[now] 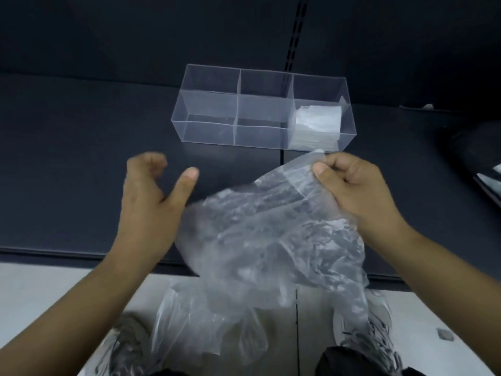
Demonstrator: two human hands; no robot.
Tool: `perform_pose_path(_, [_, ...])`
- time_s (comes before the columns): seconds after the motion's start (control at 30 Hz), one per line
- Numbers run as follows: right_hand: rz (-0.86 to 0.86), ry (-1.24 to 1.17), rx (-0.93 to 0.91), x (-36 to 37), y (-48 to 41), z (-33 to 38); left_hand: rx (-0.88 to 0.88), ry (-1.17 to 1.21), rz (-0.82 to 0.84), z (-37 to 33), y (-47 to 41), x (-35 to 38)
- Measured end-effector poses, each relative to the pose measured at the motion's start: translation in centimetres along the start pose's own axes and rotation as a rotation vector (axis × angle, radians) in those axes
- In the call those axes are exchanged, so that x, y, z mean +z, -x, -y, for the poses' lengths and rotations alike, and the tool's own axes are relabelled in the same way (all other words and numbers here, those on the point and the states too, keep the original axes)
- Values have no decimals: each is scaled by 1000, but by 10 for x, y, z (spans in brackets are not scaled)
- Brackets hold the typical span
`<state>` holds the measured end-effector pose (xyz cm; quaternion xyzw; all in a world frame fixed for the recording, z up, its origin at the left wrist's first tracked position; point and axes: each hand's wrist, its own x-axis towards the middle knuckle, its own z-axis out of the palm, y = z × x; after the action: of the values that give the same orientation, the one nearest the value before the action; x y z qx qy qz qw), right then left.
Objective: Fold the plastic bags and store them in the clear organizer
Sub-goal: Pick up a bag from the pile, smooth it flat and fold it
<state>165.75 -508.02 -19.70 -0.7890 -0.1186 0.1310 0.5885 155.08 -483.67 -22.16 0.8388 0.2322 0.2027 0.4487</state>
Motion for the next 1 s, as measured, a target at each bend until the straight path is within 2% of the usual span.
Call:
perform_pose_path(0.03, [56, 55, -17, 3, -4, 3, 35, -19, 121, -8, -6, 2])
perform_pose_path(0.1, [202, 137, -49, 14, -14, 8, 49, -31, 475, -28, -16, 15])
perform_pose_path(0.13, [268, 137, -51, 19, -19, 10, 21, -10, 633, -37, -20, 24])
perform_pose_path(0.17, [315, 132, -46, 23, -26, 12, -26, 48, 723, -41, -23, 34])
perform_pose_path(0.23, [325, 148, -29, 20, -39, 11, -151, 159, 659, -38, -30, 47])
perform_pose_path(0.37, [246, 119, -7, -23, -44, -10, -325, 96, 425, 4, -41, 37])
perform_pose_path(0.47, [380, 129, 23, -45, -28, -26, -459, 156, 347, 28, -46, 29])
perform_pose_path(0.57, [499, 319, 22, -40, -22, -37, -510, 180, 322, 37, -51, 27])
perform_pose_path(0.67, [501, 553, -59, -23, -27, -47, -521, 207, 313, 42, -53, 27])
perform_pose_path(0.73, [517, 603, -28, -22, -31, -50, -543, 242, 296, 46, -53, 26])
perform_pose_path(0.87, [532, 557, 55, -53, -40, -52, -623, 340, 174, 52, -57, 19])
perform_pose_path(1.0, [334, 197, 165, -71, -46, -45, -632, 349, 188, 51, -63, 20])
